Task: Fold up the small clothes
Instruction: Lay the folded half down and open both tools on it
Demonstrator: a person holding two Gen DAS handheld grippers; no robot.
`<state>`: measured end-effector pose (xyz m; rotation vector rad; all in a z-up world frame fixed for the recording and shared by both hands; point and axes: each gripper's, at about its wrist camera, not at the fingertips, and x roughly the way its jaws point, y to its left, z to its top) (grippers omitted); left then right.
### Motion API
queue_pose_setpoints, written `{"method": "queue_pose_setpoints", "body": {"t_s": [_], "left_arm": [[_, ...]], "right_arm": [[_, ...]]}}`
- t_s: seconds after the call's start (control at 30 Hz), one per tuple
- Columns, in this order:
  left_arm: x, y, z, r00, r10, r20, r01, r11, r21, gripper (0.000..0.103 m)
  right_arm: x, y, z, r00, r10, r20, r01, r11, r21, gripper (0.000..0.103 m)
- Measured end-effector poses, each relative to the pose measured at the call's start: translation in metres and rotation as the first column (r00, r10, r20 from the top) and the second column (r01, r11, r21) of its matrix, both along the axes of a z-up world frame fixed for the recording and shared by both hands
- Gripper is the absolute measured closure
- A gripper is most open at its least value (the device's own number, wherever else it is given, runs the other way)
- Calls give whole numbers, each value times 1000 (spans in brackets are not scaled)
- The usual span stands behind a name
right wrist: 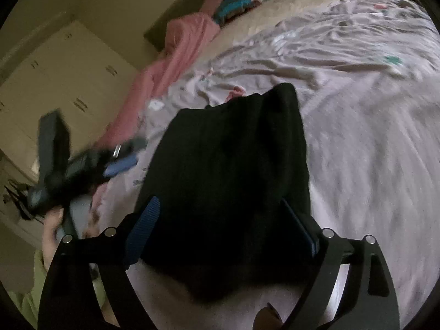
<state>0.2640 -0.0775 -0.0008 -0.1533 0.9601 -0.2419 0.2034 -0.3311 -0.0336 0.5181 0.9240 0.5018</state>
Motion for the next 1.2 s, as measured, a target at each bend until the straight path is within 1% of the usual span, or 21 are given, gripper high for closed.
{"method": "queue_pose_setpoints", "body": {"t_s": [0.07,0.13,0.17,0.2,0.27,0.3,0.33,0.4,0.47,0.53,0.57,0.6,0.63,0.7,0.8,0.87,0.9,1.0,1.03,1.1,1.2], "left_arm": [[-3,3,-8,1000,-7,-10,7,1000,12,24],[-5,5,-17,1000,-14,-23,15,1000,23,24],[-6,5,-21,1000,-17,-26,18,999,32,24],[-6,6,-24,999,-19,-26,20,999,35,24],[-8,7,-29,999,-29,-27,29,999,27,23],[-8,7,-30,999,-32,-27,32,999,23,23],[-8,6,-31,999,-38,-29,38,999,21,23],[-9,5,-32,999,-44,-31,45,999,24,23],[-13,0,-29,998,-63,-29,63,998,8,23],[-18,-5,-25,997,-83,-12,83,997,-6,23],[-20,-9,-24,996,-94,-11,94,996,-7,23],[-23,-14,-25,994,-106,-18,106,994,-4,23],[-24,-18,-26,993,-114,-24,114,994,1,23],[-30,-27,-30,991,-135,-24,136,990,26,23],[-32,-26,-35,990,-135,-27,135,991,22,22],[-31,-24,-38,991,-127,-38,128,992,12,21],[-31,-24,-38,991,-129,-39,129,992,11,21],[-34,-24,-37,990,-134,-32,135,991,22,21],[-34,-24,-37,990,-135,-33,136,990,24,21],[-36,-23,-36,990,-134,-33,135,991,22,21],[-39,-21,-35,991,-132,-33,132,991,18,21]], "right_arm": [[19,7,2,1000,14,-9,-14,1000,-19,17],[29,13,3,1000,14,-9,-15,998,-65,29],[36,17,5,1000,24,-6,-25,995,-92,30],[42,21,5,999,41,-5,-42,992,-117,33],[53,27,4,999,41,9,-39,984,-173,55],[55,29,3,998,53,17,-49,982,-185,80],[58,29,3,998,59,24,-54,980,-189,82],[56,33,14,993,91,69,-74,974,-216,86],[49,32,35,982,115,151,-77,968,-240,89],[47,29,50,966,140,217,-75,957,-280,89],[48,27,51,961,147,232,-65,942,-330,89],[49,24,48,965,145,220,-61,935,-350,89],[54,20,38,974,135,181,-61,929,-366,89],[59,14,22,983,117,144,-57,930,-364,89],[57,2,2,992,77,103,-41,948,-315,89],[54,-3,-3,994,46,99,-17,959,-283,81],[52,-5,-5,995,32,95,-4,958,-287,76],[47,-5,-7,995,11,96,18,958,-287,71],[45,-5,-6,995,-3,99,32,955,-296,65],[41,-7,-4,994,-29,104,60,947,-316,59],[34,-6,-3,993,-47,110,82,938,-338,59]]}}
